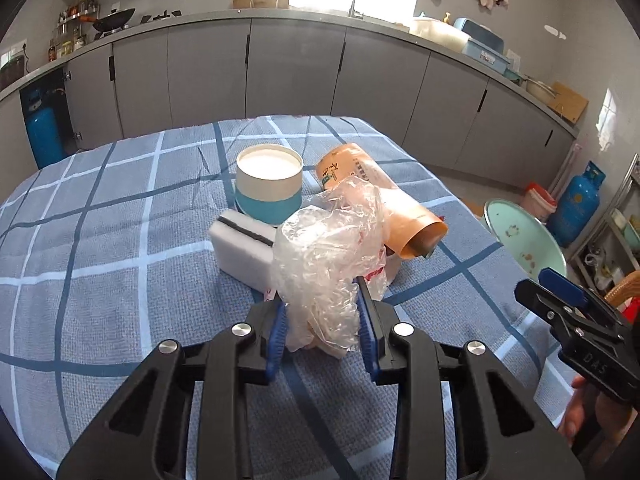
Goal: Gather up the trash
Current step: 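Grasp the clear plastic bag with the left tool while the right grasps the orange wrapper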
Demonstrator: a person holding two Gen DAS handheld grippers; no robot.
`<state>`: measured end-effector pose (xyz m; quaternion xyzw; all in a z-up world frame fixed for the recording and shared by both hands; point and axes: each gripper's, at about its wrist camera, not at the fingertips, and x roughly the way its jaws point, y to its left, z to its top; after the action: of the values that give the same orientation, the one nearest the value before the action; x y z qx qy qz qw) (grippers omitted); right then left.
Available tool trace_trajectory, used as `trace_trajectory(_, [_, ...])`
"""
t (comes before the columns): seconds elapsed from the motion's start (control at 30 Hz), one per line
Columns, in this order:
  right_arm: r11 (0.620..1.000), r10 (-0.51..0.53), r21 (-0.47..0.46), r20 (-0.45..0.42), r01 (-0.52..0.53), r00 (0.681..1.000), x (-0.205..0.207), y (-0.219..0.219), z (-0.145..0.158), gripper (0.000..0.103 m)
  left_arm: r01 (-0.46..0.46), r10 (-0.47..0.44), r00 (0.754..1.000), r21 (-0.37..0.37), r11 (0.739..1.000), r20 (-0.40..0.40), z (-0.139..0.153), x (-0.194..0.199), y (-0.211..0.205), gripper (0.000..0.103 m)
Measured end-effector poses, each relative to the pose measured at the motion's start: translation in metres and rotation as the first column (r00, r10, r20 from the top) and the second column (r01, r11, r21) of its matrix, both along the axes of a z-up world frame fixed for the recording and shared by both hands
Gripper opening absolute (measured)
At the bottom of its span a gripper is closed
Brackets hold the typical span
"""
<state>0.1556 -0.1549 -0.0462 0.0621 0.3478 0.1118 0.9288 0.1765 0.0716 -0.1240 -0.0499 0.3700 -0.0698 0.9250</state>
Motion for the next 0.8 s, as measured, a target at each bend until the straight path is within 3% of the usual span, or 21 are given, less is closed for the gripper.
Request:
trace_trajectory(0.13, [1.0,0.017,-0.001,0.029,-0.017,0.999,0.009,0.009,0.013,0.065,-0.021,0.021,0.999,-0.015,1.0,0.04,0.015,-0.015,0.013,0.029])
trace_trajectory(0.4, [0.995,0.098,-0.023,0.069,-0.097,0.993,0.039,0.051,0.033,0.066,-0.176,0.171,0.98,0.041,0.983,0.106,0.029,-0.028,0.051,0.029])
trace_trajectory(0.5, [0.992,0.124,-0.046,0.056,-0.121,0.991,0.05,0.067,0.03,0.076,-0.195,0.192,0.977,0.033,0.98,0.095,0.025,-0.025,0.06,0.029])
trace_trajectory(0.8, [0.984,0.145,-0.099,-0.015,-0.146,0.989,0.075,0.091,0.002,0.076,-0.189,0.187,0.979,0.016,0.982,0.085,0.019,-0.024,0.065,0.029])
